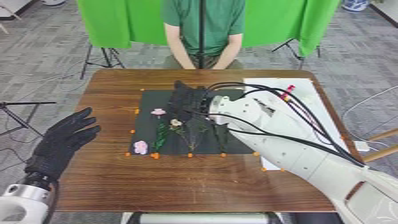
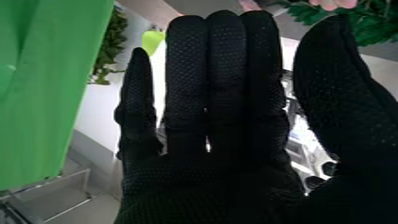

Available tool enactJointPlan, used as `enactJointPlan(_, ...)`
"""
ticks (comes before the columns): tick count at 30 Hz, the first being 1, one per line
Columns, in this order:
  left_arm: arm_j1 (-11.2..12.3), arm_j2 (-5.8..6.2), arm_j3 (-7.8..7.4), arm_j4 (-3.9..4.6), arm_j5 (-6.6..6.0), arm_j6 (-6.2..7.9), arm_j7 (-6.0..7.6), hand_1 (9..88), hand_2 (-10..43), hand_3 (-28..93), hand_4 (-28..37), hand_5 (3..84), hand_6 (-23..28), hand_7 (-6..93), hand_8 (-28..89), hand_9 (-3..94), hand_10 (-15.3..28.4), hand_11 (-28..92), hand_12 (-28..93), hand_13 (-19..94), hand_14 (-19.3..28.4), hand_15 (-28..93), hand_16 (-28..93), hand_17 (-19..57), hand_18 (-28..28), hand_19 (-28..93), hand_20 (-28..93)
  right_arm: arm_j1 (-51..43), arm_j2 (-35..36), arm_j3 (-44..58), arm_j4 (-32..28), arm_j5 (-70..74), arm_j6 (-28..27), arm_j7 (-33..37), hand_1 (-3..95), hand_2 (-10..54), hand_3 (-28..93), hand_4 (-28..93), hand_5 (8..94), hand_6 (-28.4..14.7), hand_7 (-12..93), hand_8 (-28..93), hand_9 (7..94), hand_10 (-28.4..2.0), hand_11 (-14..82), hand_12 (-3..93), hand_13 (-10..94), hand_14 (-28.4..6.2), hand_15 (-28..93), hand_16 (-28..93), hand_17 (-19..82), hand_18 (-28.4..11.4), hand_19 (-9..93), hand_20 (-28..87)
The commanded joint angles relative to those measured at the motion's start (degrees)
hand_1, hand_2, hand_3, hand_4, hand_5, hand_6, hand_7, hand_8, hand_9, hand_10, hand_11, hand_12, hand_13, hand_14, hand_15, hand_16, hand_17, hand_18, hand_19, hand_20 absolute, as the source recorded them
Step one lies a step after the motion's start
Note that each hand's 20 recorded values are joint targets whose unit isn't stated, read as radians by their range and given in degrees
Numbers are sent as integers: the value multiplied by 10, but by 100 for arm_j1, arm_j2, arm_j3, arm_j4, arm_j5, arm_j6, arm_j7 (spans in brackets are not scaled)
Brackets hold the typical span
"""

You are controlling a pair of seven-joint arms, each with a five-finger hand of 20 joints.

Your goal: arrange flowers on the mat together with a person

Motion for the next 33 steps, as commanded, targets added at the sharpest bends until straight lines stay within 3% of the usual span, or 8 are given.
enactJointPlan(1,95,-93,-13,14,-16,2,-41,301,17,642,-211,330,60,151,-78,294,130,177,174,251,173,301,0,-68,225,473,71,-507,466,886,-1026,466,-395,311,366,-93,778,-283,588,43,462,-25,630,-65,368,311,521,-47,536,250,183,-142,503,367)
enactJointPlan(7,34,-144,-12,54,-9,-81,-144,298,7,657,-218,337,56,160,-80,298,129,184,181,254,171,308,2,-66,224,474,70,-1858,1099,2469,-2180,1303,-685,555,366,-68,797,-283,565,36,442,-24,607,-72,344,275,510,-46,495,241,180,-143,506,363)
enactJointPlan(8,-5,-120,20,77,-22,-71,-104,297,5,661,-222,338,56,161,-81,299,128,185,181,254,170,309,2,-66,224,474,70,-2175,1184,2820,-2364,1478,-740,606,365,-63,800,-283,563,35,440,-24,605,-74,337,270,510,-47,490,240,180,-143,507,363)
enactJointPlan(12,150,-228,-71,12,-19,-51,-98,293,0,673,-233,337,53,165,-84,299,127,187,183,255,168,311,1,-67,223,474,69,-3383,1208,4079,-2860,2150,-1153,696,349,-50,826,-283,547,28,385,-39,582,-86,299,251,496,-53,449,233,179,-146,514,362)
enactJointPlan(19,112,-248,-100,29,-7,-125,-163,290,-3,683,-243,337,52,171,-88,298,125,187,183,253,166,310,1,-66,222,474,68,-5431,1289,5863,-3832,3890,-1200,1211,341,-41,856,-282,528,25,348,-155,542,-97,269,248,467,-57,393,238,181,-152,506,340)
enactJointPlan(26,195,-291,-153,2,-7,-157,-167,287,-7,691,-247,337,51,172,-88,297,124,190,183,253,164,311,1,-66,221,474,68,-7018,832,7214,-4403,6339,-1550,1575,360,-85,860,-278,527,30,336,-168,536,-93,254,246,457,-59,335,248,182,-155,471,319)
enactJointPlan(29,234,-342,-171,-5,-1,-169,-199,287,-7,692,-248,337,50,173,-89,297,124,190,183,253,164,313,1,-66,221,474,68,-7468,583,7520,-4550,7305,-1489,1775,350,-86,862,-273,524,22,325,-165,532,-100,246,245,454,-67,326,254,180,-158,460,315)
enactJointPlan(33,304,-386,-190,-34,0,-126,-140,286,-8,694,-250,337,50,175,-89,296,123,192,183,254,163,312,1,-65,221,474,69,-7748,279,7674,-4575,8315,-1575,1944,353,-90,860,-266,535,28,315,-156,537,-100,242,248,457,-69,324,266,175,-162,459,317)
